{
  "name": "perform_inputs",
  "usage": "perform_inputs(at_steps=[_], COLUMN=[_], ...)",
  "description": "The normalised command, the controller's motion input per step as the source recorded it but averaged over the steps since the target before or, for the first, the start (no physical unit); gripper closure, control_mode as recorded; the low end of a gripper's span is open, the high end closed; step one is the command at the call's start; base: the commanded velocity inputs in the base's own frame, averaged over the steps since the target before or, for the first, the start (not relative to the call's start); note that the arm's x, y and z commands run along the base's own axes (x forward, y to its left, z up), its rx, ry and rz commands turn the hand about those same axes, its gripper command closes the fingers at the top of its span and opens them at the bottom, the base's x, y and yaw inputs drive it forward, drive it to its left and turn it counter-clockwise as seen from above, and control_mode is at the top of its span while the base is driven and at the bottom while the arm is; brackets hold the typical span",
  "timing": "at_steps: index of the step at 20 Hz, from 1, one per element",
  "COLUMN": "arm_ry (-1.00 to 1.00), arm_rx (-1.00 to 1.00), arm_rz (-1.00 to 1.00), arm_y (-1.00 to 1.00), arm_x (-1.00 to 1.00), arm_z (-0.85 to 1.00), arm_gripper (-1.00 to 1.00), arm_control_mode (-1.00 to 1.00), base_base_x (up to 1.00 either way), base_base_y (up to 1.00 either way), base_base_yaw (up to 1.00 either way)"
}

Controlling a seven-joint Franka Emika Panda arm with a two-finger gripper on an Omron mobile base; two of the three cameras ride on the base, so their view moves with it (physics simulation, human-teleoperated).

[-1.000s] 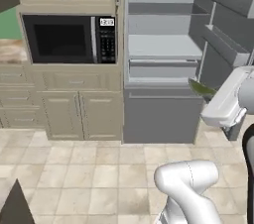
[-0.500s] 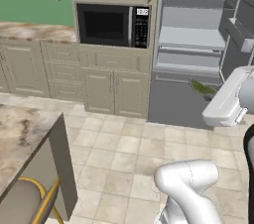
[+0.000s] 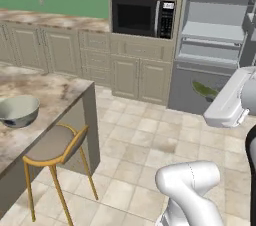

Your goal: There is a bowl on the dining counter. Grab a lemon wedge from the fridge and place it in the bowl. Then get the liquor bottle and glass cup from the cabinet and place them next to the bowl.

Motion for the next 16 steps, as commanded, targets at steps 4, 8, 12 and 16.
perform_inputs(at_steps=[4, 8, 12, 16], arm_ry=[0.0, 0.0, 0.0, 0.0], arm_rx=[0.0, 0.0, 0.0, 0.0], arm_rz=[0.0, 0.0, 0.0, 0.0], arm_y=[0.0, 0.0, 0.0, 0.0], arm_x=[0.0, 0.0, 0.0, 0.0], arm_z=[0.0, 0.0, 0.0, 0.0], arm_gripper=[1.0, 1.0, 1.0, 1.0], arm_control_mode=[1.0, 1.0, 1.0, 1.0], base_base_x=[-0.43, 0.2, 0.05, 0.37], base_base_y=[-0.05, -0.28, -0.22, -0.42], base_base_yaw=[0.35, 0.55, 0.64, 0.63])
